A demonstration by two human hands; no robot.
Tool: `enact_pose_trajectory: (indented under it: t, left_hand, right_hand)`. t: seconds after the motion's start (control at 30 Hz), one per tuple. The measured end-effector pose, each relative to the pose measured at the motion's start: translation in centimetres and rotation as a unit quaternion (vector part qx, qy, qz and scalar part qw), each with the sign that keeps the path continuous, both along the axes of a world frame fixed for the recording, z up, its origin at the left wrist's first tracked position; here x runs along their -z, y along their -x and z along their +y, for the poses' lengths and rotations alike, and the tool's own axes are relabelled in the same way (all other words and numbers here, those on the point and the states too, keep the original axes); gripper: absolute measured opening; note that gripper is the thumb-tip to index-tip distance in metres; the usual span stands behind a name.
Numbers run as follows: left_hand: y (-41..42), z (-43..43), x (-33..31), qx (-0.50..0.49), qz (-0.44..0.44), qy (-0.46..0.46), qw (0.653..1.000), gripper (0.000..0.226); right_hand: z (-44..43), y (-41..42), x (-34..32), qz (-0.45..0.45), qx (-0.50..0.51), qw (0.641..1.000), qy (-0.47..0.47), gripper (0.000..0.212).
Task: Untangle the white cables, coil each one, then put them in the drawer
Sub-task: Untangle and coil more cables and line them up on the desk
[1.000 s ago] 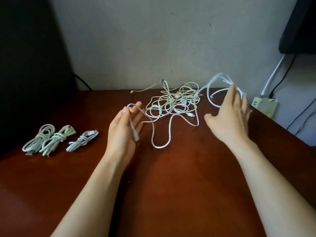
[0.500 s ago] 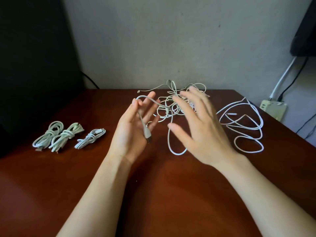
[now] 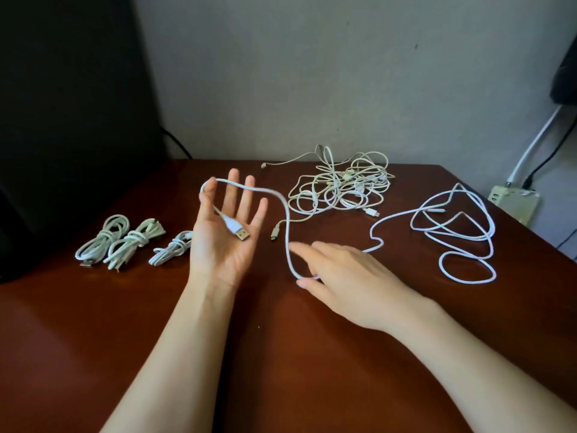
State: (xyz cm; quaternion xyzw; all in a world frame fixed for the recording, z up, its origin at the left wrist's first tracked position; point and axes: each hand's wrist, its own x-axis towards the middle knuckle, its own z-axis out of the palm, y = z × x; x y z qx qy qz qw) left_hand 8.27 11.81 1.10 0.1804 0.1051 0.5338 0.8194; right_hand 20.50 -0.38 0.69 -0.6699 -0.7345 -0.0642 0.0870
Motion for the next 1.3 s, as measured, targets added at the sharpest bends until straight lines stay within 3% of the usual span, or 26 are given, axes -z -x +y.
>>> enact_pose_trajectory:
  t: [0.1,0.2,0.43,0.63,0.73,0.87,1.03,1.13,1.23,1.3]
  left_hand:
    - [-0.1,0.1,0.1,-0.034,0.055,-0.011,0.998,0.020]
    - [-0.3,0.0,0.7,-0.055,0.144,-0.048,0.987,0.017]
    - [-1.2,-1.1,1.3,-0.104,0.355,-0.200,0.907,0.026]
    - [-1.5,-2.8,0.9,0.074,0.289,-0.278,0.913,0.021]
    - [-1.8,-3.4,1.0,0.153,0.301,-0.313,0.888,0.018]
    - [-2.2,-4.2,0.8,0.193,0.321,-0.312,0.873,0.018]
    - [-2.3,-5.1,0.7,0.257,0.314,-0.311,0.860,0.044]
    - [-2.4,-4.9,0.9,0.276,0.338,-0.314,0.843,0.058]
    - [-2.6,-5.0,1.3,0.275,0.367,-0.331,0.825,0.039]
    - [-2.8,-5.1,1.4,0.269,0.365,-0.310,0.836,0.031]
  right_hand:
    - [-0.1,0.7,0.0,0.033,-0.061,0.998,-0.010,0.042]
    - [-0.2,0.8,0.2,0.030,-0.117,0.990,-0.078,0.037]
    - [-0.5,0.8,-0.7,0.193,-0.186,0.944,-0.195,0.027]
    - [-0.6,-0.1,-1.4,0.260,-0.121,0.907,-0.308,0.030]
    - [-0.4,-1.0,-1.7,0.276,-0.087,0.894,-0.341,0.032]
    - [0.1,-2.3,-1.2,0.280,-0.033,0.887,-0.365,0.033]
    - [0.5,-3.3,-0.6,0.292,0.024,0.878,-0.379,0.023]
    - [0.7,-4.0,-0.1,0.269,0.048,0.876,-0.398,0.028]
    - [1.0,-4.4,0.3,0.230,0.063,0.878,-0.415,0.032]
    - [1.0,-4.6,0.3,0.182,0.068,0.884,-0.425,0.029]
